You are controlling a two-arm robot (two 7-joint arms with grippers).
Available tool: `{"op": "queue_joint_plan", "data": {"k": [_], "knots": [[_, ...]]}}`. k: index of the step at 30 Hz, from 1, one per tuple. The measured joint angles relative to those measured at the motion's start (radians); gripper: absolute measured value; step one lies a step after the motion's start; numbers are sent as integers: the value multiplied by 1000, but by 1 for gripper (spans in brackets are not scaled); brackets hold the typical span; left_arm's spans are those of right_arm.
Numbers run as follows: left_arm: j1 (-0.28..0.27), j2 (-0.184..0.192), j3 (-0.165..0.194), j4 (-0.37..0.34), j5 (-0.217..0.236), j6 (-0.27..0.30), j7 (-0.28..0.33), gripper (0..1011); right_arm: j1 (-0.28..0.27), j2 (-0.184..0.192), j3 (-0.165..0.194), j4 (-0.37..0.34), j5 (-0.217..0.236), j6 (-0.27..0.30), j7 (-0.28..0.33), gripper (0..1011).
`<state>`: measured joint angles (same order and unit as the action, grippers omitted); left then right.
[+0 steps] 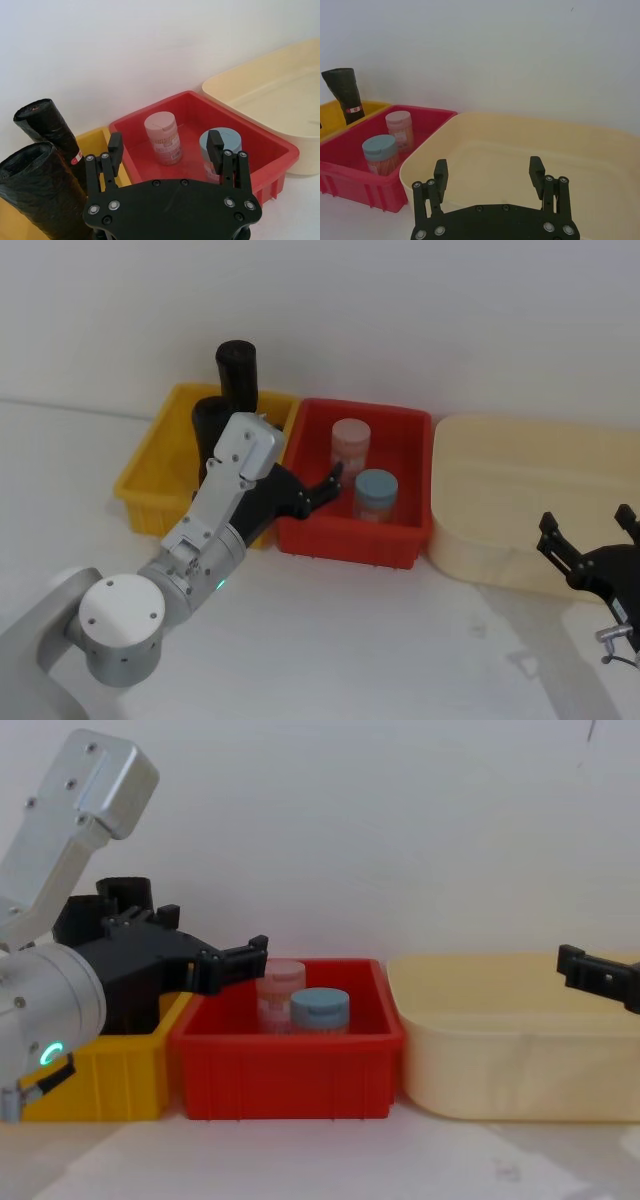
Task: Pick up the garbage bag with the one hand and transfer it to the other hand.
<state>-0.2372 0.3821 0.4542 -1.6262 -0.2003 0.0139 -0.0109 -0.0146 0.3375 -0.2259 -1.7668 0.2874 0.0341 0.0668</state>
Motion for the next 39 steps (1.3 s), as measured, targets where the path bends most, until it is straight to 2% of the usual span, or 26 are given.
{"op": "queue_joint_plan", "data": {"k": [39], "knots": [[0,0,0,0,0,0,0,1001,0,0,0,0,0,0,0,1001]]}}
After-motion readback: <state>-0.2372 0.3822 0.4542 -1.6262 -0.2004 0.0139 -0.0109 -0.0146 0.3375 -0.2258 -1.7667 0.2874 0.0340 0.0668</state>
